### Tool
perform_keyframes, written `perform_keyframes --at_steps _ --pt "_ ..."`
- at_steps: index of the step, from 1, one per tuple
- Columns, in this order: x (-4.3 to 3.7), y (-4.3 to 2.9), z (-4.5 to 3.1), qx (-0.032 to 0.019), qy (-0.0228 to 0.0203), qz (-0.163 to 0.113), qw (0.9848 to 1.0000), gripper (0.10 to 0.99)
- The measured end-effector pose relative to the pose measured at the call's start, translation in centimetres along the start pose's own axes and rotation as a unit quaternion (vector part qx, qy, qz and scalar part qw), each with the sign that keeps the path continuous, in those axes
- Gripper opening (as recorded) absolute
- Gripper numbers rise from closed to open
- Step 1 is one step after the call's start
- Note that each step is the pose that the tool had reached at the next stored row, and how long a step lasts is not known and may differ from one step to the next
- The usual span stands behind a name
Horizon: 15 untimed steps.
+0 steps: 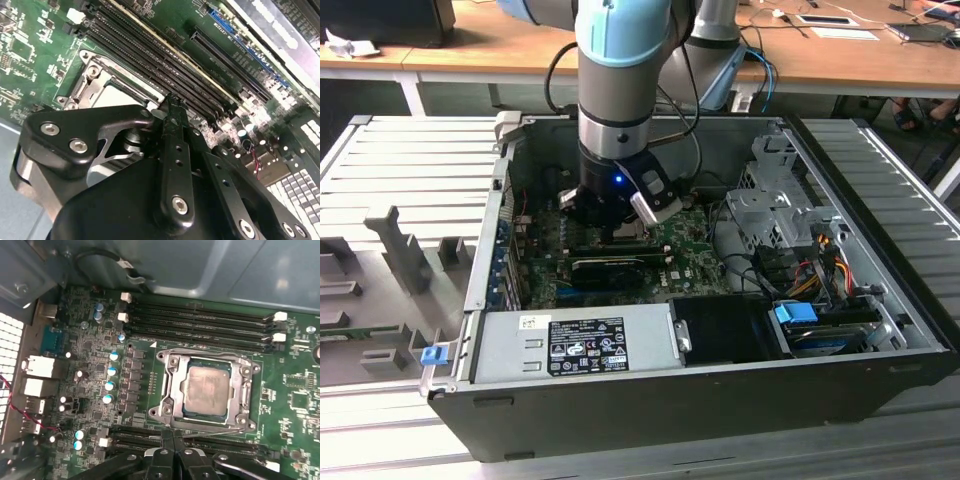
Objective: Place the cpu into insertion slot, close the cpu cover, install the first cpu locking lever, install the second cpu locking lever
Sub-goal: 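Install the second cpu locking lever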
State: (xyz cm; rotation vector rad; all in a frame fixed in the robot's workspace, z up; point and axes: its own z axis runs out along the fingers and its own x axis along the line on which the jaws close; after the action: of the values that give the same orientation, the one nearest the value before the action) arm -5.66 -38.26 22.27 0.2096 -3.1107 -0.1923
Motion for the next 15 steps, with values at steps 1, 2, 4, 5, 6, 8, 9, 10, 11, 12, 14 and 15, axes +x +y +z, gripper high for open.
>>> perform_keyframes --at_steps 1,2,4,5,6,8,9,10,11,12,14,15 --pt "0.11 -0.01 0.16 -0.0008 0.0001 -0.001 1.0000 0.106" --pt "0.37 -0.01 0.32 -0.0053 -0.0001 -0.004 1.0000 0.106" --pt "0.60 -0.09 0.58 -0.0199 -0.0022 -0.005 0.9998 0.106" --pt "0.70 -0.11 0.75 -0.0209 -0.0023 -0.005 0.9998 0.106" --pt "0.81 -0.11 0.79 -0.0264 -0.0030 -0.005 0.9996 0.106" --pt "0.91 -0.15 1.14 -0.0338 -0.0040 -0.005 0.9994 0.106" --pt "0.93 -0.15 1.26 -0.0364 -0.0045 -0.005 0.9993 0.106" --pt "0.95 -0.21 1.31 -0.0372 -0.0045 -0.005 0.9993 0.106" --pt "0.96 -0.27 1.31 -0.0379 -0.0047 -0.005 0.9993 0.106" --pt "0.96 -0.31 1.30 -0.0385 -0.0048 -0.005 0.9992 0.106" --pt "0.99 -0.54 1.28 -0.0428 -0.0057 -0.003 0.9991 0.106" --pt "1.02 -0.73 1.25 -0.0450 -0.0061 -0.003 0.9990 0.106"
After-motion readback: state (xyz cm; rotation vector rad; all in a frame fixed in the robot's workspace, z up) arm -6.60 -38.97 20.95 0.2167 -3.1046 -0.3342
